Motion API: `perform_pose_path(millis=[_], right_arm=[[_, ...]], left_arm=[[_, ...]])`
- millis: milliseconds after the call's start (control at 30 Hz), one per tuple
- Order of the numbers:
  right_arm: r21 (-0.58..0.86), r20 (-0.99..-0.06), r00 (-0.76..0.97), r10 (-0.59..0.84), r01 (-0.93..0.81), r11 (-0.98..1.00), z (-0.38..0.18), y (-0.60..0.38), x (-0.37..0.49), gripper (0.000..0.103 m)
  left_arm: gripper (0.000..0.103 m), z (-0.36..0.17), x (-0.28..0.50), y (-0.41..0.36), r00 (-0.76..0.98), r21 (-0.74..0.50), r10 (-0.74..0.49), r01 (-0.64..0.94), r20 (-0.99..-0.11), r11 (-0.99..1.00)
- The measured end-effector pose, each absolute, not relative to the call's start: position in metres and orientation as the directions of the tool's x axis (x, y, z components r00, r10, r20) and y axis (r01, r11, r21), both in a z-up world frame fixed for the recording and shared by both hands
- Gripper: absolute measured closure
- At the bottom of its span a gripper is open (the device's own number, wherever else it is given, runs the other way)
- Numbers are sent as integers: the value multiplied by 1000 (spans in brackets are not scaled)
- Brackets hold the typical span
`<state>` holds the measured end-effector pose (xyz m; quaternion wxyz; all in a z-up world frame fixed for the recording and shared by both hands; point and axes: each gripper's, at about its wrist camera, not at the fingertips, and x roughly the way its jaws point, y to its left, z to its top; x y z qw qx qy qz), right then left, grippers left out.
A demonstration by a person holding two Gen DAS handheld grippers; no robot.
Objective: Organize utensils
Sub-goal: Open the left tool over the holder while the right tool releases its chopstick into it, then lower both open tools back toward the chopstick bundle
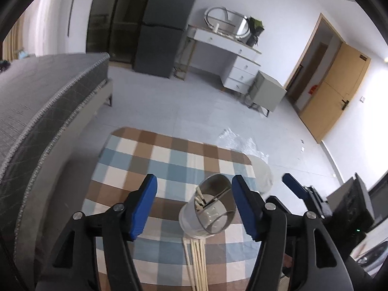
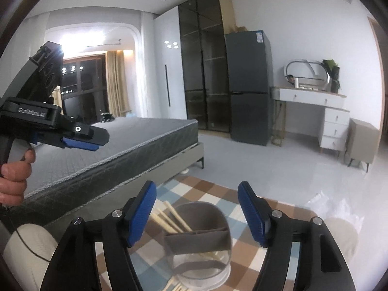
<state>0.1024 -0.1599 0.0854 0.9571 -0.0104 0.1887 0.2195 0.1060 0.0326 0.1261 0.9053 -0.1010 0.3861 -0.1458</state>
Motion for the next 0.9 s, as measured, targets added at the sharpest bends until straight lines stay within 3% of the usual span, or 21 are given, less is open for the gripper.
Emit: perform_pose_path(millis=[100, 200, 267, 533, 900], right_arm=[[63, -340, 842, 419, -424, 904, 98, -156, 91, 25], [45, -317, 860, 401, -408, 912, 110, -150, 76, 9], [13, -308, 867, 391, -407, 913, 114, -145, 66, 8], [15, -263, 885, 383, -394, 919, 120, -137, 25, 3], [88, -279, 899, 338, -327, 941, 96, -143, -15, 0]], left_arm=[[40, 134, 93, 33, 691, -257, -312, 186, -652, 948], [31, 140, 80, 34, 722, -229, -283, 174, -631, 958], [25, 141, 73, 35, 739, -215, -263, 162, -620, 963], [16, 137, 48, 37, 766, -179, -226, 147, -602, 973], [10, 103, 23, 30, 792, -141, -166, 102, -587, 985]])
